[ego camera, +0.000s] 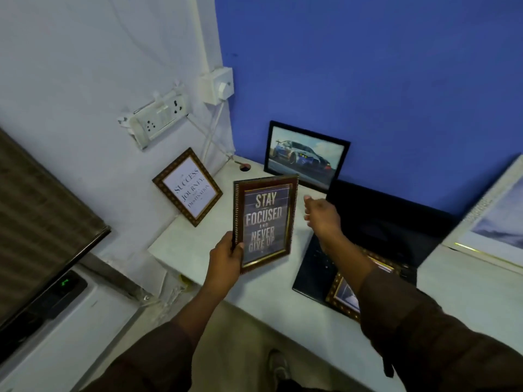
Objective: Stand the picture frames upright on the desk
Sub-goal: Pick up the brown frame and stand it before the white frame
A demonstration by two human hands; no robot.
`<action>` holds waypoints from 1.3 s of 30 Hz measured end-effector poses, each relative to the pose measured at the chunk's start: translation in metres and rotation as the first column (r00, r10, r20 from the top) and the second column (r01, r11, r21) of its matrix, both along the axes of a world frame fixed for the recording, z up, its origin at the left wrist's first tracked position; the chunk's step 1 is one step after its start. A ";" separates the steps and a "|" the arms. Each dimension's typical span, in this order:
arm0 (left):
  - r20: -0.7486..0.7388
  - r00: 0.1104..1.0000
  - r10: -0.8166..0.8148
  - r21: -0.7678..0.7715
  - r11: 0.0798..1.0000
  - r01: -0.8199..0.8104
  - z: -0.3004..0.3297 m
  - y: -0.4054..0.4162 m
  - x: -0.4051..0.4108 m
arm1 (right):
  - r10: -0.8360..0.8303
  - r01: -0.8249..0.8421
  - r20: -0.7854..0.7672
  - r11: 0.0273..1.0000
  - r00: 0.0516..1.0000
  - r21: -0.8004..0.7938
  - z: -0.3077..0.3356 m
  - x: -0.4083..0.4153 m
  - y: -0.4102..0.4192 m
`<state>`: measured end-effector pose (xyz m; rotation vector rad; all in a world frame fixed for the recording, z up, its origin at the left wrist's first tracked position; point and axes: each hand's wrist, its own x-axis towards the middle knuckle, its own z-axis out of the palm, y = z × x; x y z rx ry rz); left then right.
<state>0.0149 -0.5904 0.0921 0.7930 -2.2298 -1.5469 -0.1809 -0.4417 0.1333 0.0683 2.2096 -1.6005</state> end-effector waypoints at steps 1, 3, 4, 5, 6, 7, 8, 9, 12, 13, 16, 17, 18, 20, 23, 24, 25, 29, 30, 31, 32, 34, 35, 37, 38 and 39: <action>-0.029 0.999 -0.031 0.172 0.984 0.036 0.000 0.003 0.005 | 0.010 -0.008 -0.023 0.997 1.000 0.076 -0.005 0.011 0.011; -0.078 0.995 -0.062 0.392 0.916 0.087 0.001 0.014 0.016 | 0.034 -0.033 -0.003 0.995 0.999 0.097 -0.015 0.035 0.028; -0.081 0.994 -0.070 0.452 0.886 0.099 0.000 0.021 0.025 | 0.054 -0.055 0.024 0.995 0.998 0.081 -0.021 0.048 0.034; -0.081 0.994 -0.077 0.503 0.857 0.108 0.000 0.028 0.032 | 0.073 -0.075 0.041 0.996 0.996 0.051 -0.026 0.059 0.040; -0.071 0.994 -0.086 0.543 0.833 0.111 -0.003 0.033 0.037 | 0.077 -0.078 0.048 0.997 0.996 0.028 -0.030 0.069 0.046; -0.056 0.993 -0.107 0.574 0.810 0.120 -0.006 0.038 0.044 | 0.045 -0.046 0.049 0.999 0.998 0.013 -0.035 0.081 0.052; -0.043 0.989 -0.141 0.588 0.797 0.140 -0.010 0.042 0.048 | 0.001 -0.002 0.053 1.000 0.999 0.007 -0.038 0.093 0.059; -0.023 0.983 -0.184 0.584 0.795 0.163 -0.014 0.048 0.051 | -0.050 0.050 0.059 0.999 0.997 0.002 -0.042 0.104 0.070; 0.073 0.961 -0.268 0.507 0.840 0.195 -0.018 0.067 0.049 | -0.154 0.156 0.061 0.987 0.986 -0.027 -0.042 0.123 0.105; 0.101 0.952 -0.289 0.480 0.852 0.208 -0.016 0.075 0.046 | -0.168 0.170 0.054 0.985 0.984 -0.037 -0.039 0.125 0.115; 0.133 0.918 -0.373 0.465 0.842 0.274 -0.009 0.107 0.028 | -0.251 0.253 0.042 0.965 0.967 -0.074 -0.031 0.122 0.156; 0.118 0.908 -0.403 0.493 0.817 0.299 -0.004 0.123 0.018 | -0.291 0.293 0.036 0.952 0.956 -0.087 -0.029 0.119 0.175; 0.092 0.901 -0.424 0.540 0.781 0.313 0.000 0.136 0.011 | -0.319 0.320 0.032 0.943 0.947 -0.091 -0.027 0.117 0.189; 0.024 0.897 -0.441 0.660 0.681 0.317 0.009 0.166 -0.006 | -0.364 0.364 0.013 0.928 0.931 -0.086 -0.025 0.112 0.221; -0.038 0.917 -0.397 0.826 0.504 0.253 0.014 0.210 -0.036 | -0.398 0.395 -0.017 0.915 0.917 -0.087 -0.027 0.106 0.270; -0.051 0.913 -0.405 0.856 0.453 0.248 0.013 0.227 -0.049 | -0.409 0.406 -0.029 0.910 0.912 -0.088 -0.029 0.103 0.291; -0.048 0.907 -0.419 0.870 0.428 0.244 0.014 0.242 -0.060 | -0.417 0.414 -0.031 0.906 0.908 -0.086 -0.030 0.101 0.307; 0.023 0.879 -0.477 0.840 0.485 0.241 0.018 0.334 -0.110 | -0.474 0.473 0.011 0.875 0.880 -0.103 -0.038 0.081 0.391; 0.045 0.875 -0.483 0.833 0.501 0.234 0.018 0.355 -0.121 | -0.480 0.480 0.030 0.870 0.877 -0.108 -0.039 0.075 0.409; 0.064 0.870 -0.489 0.816 0.528 0.236 0.017 0.375 -0.132 | -0.485 0.488 0.051 0.866 0.873 -0.111 -0.039 0.068 0.426; 0.085 0.867 -0.490 0.800 0.552 0.234 0.015 0.395 -0.145 | -0.491 0.496 0.070 0.862 0.868 -0.110 -0.041 0.061 0.444; 0.125 0.855 -0.503 0.784 0.579 0.226 0.010 0.427 -0.168 | -0.488 0.499 0.112 0.859 0.865 -0.110 -0.048 0.049 0.476; 0.146 0.851 -0.505 0.782 0.586 0.213 0.008 0.439 -0.178 | -0.480 0.494 0.132 0.862 0.867 -0.112 -0.051 0.044 0.490; 0.177 0.844 -0.506 0.762 0.613 0.208 0.000 0.457 -0.198 | -0.461 0.480 0.158 0.869 0.873 -0.121 -0.054 0.036 0.514; 0.188 0.838 -0.512 0.750 0.626 0.213 -0.003 0.466 -0.206 | -0.446 0.468 0.173 0.875 0.878 -0.123 -0.055 0.031 0.525; 0.206 0.831 -0.516 0.735 0.642 0.216 -0.007 0.478 -0.216 | -0.432 0.458 0.190 0.880 0.882 -0.126 -0.055 0.024 0.539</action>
